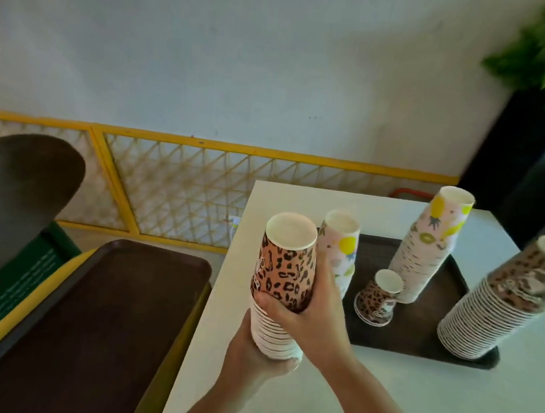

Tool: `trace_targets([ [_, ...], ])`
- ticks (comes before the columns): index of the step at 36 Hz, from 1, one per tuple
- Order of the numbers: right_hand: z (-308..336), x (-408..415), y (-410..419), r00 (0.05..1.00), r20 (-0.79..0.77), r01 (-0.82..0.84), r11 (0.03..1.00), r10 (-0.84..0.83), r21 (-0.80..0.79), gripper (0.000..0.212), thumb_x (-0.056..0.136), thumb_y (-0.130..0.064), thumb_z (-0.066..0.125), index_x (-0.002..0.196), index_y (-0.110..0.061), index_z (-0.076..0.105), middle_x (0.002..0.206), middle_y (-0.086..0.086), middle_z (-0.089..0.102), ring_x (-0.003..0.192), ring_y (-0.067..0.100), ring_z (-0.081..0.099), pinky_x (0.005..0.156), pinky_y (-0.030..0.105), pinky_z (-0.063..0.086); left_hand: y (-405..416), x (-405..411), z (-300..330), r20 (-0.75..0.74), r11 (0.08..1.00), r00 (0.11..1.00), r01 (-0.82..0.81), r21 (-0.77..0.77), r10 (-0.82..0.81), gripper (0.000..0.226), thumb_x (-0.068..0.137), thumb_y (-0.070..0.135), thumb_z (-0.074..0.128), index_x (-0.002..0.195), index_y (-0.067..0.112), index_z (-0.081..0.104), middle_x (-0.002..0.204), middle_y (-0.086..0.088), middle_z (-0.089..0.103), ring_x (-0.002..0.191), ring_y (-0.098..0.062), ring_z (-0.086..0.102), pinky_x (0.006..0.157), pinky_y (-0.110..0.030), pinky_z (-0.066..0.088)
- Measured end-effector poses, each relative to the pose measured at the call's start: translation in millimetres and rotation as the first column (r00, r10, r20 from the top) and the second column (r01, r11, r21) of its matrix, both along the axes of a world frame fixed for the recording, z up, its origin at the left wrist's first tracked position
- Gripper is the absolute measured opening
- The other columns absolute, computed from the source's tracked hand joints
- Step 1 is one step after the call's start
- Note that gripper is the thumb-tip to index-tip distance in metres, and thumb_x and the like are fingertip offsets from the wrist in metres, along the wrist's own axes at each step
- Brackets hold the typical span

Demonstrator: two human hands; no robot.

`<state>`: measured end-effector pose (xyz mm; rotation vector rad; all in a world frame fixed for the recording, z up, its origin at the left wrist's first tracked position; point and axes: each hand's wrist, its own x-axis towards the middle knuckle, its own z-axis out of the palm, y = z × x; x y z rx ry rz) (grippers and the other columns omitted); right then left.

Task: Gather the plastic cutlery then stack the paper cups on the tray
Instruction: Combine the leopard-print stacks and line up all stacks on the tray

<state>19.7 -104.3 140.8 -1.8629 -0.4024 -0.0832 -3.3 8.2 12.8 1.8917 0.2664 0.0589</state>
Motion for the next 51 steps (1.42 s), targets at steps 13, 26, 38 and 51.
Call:
trace_targets([
  [13, 6, 22, -116, 0.999, -0.029, -0.046, 0.996, 0.044, -0.08, 0.082, 0.065, -0.045, 0.077, 0.13, -0.044, 0.027, 0.126, -0.02, 0.044, 0.116, -0.014, 0.04, 0.095, 0.016, 0.039, -112, 8, 9, -0.061, 0.987, 0.998, -0.032, -0.155, 0.023, 0.091, 0.029, 0.042, 0.082, 0.115, 0.033, 0.052, 0.105, 0.01, 0.068, 0.097, -0.005, 0.064, 0.077, -0.032, 0.058],
  [26, 17, 51, -150, 0.998, 0.008, -0.061, 0.995, 0.062, -0.073, 0.056, 0.07, -0.043, 0.071, 0.119, -0.039, 0.045, 0.115, -0.018, 0.061, 0.108, -0.003, 0.057, 0.093, 0.025, 0.049, -130, 19, 3, -0.097, 0.999, 0.995, -0.018, -0.044, 0.013, 0.094, 0.032, 0.047, 0.082, 0.119, 0.03, 0.051, 0.107, 0.011, 0.067, 0.101, -0.007, 0.062, 0.084, -0.036, 0.056],
  [38, 22, 65, -155, 0.994, 0.087, 0.074, 0.996, -0.07, -0.04, 0.041, 0.073, -0.03, 0.073, 0.099, -0.046, 0.046, 0.095, -0.021, 0.063, 0.092, -0.008, 0.06, 0.076, 0.01, 0.05, -131, 37, -8, -0.127, 0.996, 0.988, 0.091, -0.002, -0.09, 0.093, 0.036, 0.046, 0.083, 0.121, 0.031, 0.049, 0.108, 0.016, 0.065, 0.102, -0.002, 0.06, 0.079, -0.019, 0.053],
  [51, 53, 81, -176, 0.972, 0.031, 0.219, 0.942, -0.234, 0.254, 0.054, 0.069, -0.049, 0.068, 0.111, -0.015, 0.057, 0.098, -0.005, 0.069, 0.094, 0.01, 0.066, 0.078, 0.034, 0.056, -142, 35, -5, -0.106, 0.999, 0.994, 0.032, -0.036, -0.036, 0.086, 0.028, 0.049, 0.079, 0.108, 0.039, 0.048, 0.097, 0.021, 0.064, 0.092, 0.005, 0.059, 0.069, -0.005, 0.046],
])
